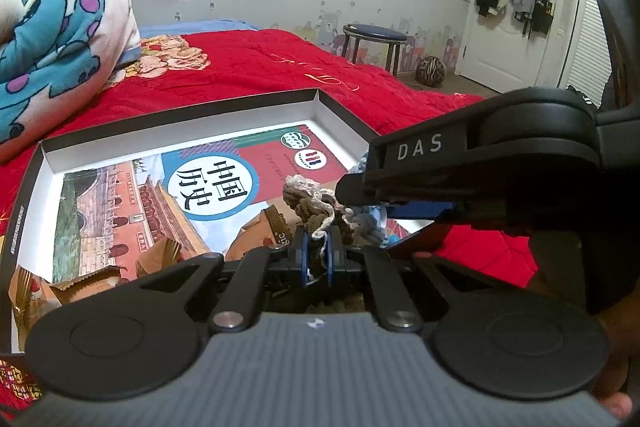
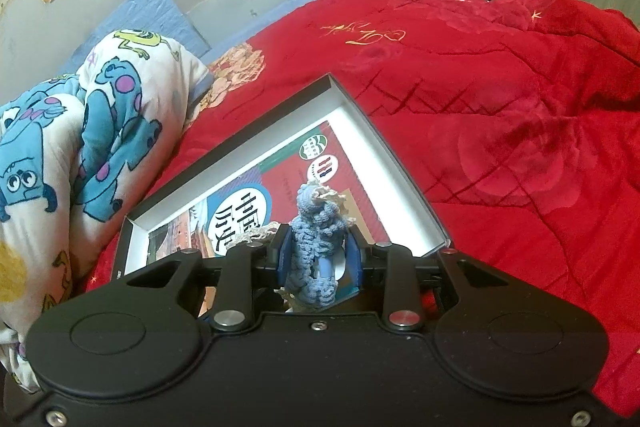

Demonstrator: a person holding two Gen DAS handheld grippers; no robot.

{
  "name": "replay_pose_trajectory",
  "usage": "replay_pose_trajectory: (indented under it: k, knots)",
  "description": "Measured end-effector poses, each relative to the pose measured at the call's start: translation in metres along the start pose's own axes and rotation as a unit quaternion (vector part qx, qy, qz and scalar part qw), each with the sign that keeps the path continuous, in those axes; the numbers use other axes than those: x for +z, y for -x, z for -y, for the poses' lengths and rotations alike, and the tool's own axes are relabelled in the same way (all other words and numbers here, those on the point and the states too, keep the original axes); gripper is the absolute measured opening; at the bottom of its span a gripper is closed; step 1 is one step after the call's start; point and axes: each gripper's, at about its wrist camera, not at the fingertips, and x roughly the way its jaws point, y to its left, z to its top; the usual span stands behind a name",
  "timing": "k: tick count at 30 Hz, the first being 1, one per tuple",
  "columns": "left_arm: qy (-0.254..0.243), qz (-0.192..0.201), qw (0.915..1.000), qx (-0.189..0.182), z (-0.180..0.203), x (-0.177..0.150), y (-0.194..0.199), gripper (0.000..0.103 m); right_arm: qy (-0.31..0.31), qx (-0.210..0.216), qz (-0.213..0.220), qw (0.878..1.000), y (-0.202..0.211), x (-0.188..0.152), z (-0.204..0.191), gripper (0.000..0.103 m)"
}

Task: Organize objects
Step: 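Lower the rope toy and the crochet ring toward the box floor, then open the left tool to drop the rope toy while the right tool releases the blue ring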

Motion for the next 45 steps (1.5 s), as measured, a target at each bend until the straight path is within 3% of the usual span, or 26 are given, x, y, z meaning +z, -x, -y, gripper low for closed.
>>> replay_pose_trajectory:
  k: [42,43,44,45]
  knots:
    - [-0.006,0.005,1.0,-0.003,0.0002,-0.0016,0.0015,0.013,-0.005,0.006,-0.012,1.0,0.0012,-0.0025,-0.0021,0.031]
    - [-0.003,0.005,1.0,-0.005,-0.0004,-0.0012,0.0023,0.015,-0.005,0.005,-0.012,1.0,0.0012,-0.0026,-0.0023,0.031]
    - [0.0,0.005,0.9999,-0.009,-0.0007,-0.0009,0.0035,0.032,-0.002,0.003,-0.011,1.0,0.0017,-0.003,-0.003,0.031]
    - [0.002,0.007,0.9999,-0.009,-0.0007,-0.0012,0.0045,0.034,0.0,0.002,-0.01,1.0,0.0022,-0.004,-0.0036,0.031]
